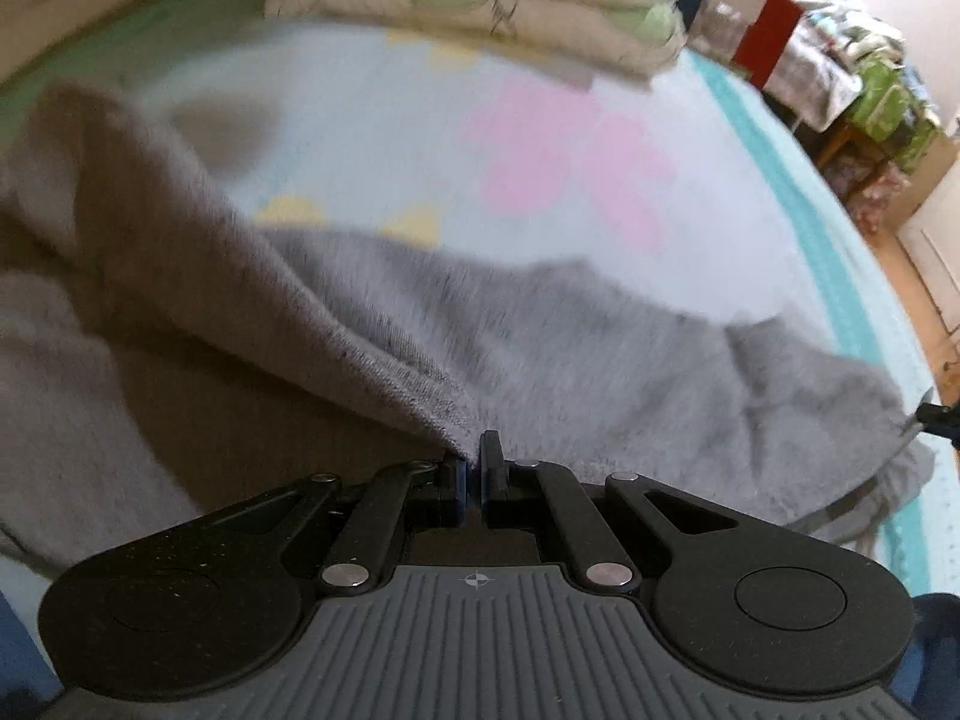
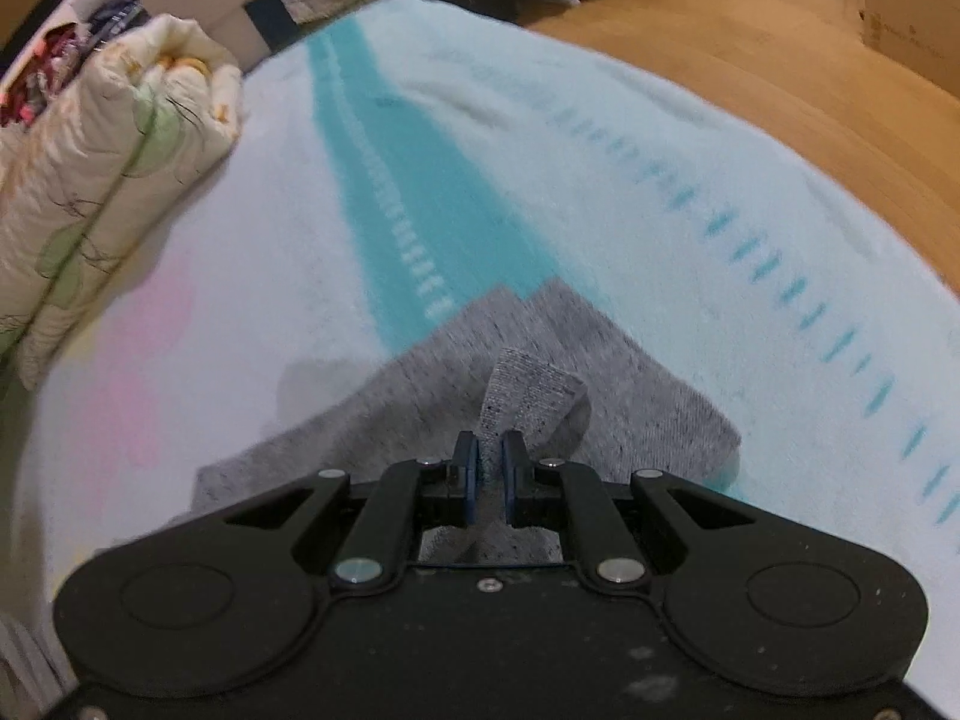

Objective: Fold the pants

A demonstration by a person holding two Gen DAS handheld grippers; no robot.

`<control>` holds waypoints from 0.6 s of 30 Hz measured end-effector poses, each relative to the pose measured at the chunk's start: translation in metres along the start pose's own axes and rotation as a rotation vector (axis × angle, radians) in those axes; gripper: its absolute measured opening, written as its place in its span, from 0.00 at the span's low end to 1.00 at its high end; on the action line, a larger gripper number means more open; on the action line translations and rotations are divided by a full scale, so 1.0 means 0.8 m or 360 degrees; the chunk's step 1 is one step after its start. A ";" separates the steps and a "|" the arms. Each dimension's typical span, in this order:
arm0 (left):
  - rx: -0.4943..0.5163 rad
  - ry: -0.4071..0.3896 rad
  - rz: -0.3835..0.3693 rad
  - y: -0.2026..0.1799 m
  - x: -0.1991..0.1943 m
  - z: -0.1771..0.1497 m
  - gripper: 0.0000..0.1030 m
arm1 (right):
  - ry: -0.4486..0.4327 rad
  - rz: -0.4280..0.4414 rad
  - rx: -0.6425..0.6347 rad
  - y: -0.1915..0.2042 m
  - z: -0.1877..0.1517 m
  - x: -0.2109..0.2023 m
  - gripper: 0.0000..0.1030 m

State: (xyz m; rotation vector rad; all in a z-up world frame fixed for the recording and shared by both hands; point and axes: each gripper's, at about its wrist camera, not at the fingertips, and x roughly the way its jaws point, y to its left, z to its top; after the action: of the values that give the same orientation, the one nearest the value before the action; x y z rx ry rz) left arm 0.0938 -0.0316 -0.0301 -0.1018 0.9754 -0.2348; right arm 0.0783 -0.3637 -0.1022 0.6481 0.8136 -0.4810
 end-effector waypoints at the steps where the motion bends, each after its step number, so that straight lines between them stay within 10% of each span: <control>1: 0.0009 -0.0040 -0.0005 -0.002 -0.010 0.002 0.03 | -0.0052 0.0020 -0.0033 -0.002 0.003 -0.014 0.07; 5: 0.0056 -0.0112 -0.0011 -0.003 -0.023 -0.005 0.04 | -0.0223 0.0072 -0.0096 -0.006 -0.002 -0.057 0.07; 12: -0.0086 0.0289 -0.0001 0.014 0.055 -0.047 0.04 | 0.0131 -0.0094 0.0172 -0.061 -0.026 0.007 0.04; 18: -0.0080 0.0207 -0.0020 0.007 0.040 -0.039 0.04 | 0.0007 -0.0064 0.0006 -0.042 -0.017 -0.012 0.04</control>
State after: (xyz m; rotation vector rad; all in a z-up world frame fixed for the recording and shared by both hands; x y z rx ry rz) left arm 0.0862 -0.0334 -0.0743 -0.1401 1.1107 -0.2306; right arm 0.0450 -0.3765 -0.1129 0.6374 0.8314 -0.5176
